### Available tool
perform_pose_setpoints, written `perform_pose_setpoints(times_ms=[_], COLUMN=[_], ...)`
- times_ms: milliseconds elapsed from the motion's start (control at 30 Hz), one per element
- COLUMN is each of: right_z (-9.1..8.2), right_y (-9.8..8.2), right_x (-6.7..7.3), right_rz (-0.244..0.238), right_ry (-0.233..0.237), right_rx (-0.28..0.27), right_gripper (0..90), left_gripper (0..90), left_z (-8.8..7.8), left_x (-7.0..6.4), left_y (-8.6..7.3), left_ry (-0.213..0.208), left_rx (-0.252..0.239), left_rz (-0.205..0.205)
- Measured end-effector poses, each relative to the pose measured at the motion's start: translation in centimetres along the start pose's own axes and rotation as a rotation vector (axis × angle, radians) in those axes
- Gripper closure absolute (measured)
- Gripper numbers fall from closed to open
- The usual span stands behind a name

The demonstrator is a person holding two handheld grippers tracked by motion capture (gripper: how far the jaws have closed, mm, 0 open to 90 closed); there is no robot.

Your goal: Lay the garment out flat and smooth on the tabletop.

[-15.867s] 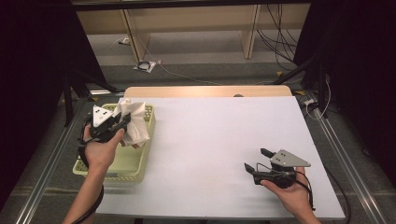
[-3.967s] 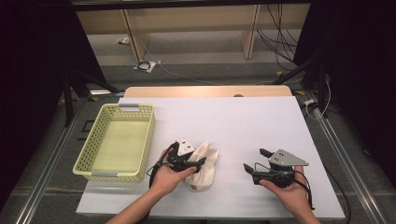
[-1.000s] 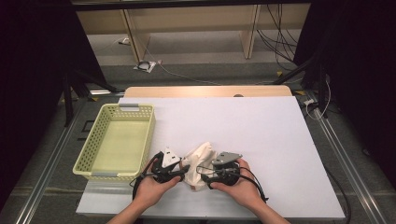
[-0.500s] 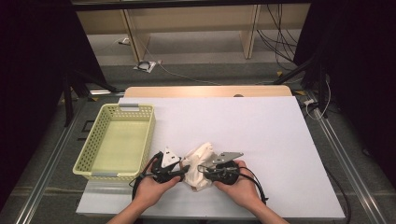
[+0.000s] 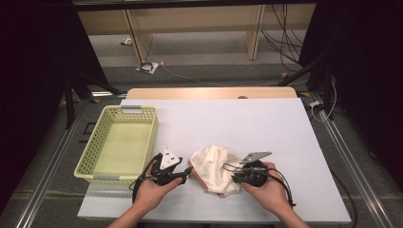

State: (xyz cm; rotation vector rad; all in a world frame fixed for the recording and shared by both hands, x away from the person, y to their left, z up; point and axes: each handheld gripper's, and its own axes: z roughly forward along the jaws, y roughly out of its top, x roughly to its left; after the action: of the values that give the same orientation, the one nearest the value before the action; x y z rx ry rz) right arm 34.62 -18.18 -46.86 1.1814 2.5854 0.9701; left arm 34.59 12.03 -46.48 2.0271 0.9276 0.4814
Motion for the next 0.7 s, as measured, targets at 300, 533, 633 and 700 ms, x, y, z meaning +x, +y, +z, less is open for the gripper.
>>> perform_pose_setpoints(times_ms=[300,533,633,700], right_z=[-2.3,-3.0,-2.9,-2.8], right_y=[-1.3,-1.8,-2.0,-2.1], right_x=[-3.1,-3.9,-4.0,-4.1], right_rz=[0.085,0.113,0.115,0.115], right_ry=[-0.052,-0.098,-0.106,-0.111], right_rx=[0.026,0.057,0.080,0.090], right_gripper=[83.6,83.3,82.8,82.4], left_gripper=[48.8,48.6,48.6,48.8], left_z=[3.0,4.3,4.3,4.5], left_x=[-0.4,-1.6,-1.9,-2.1], left_y=[1.1,1.3,1.1,0.9], left_ry=[-0.022,-0.099,-0.112,-0.130], left_rx=[0.080,0.130,0.147,0.159], left_rz=[0.008,0.010,0.029,0.024])
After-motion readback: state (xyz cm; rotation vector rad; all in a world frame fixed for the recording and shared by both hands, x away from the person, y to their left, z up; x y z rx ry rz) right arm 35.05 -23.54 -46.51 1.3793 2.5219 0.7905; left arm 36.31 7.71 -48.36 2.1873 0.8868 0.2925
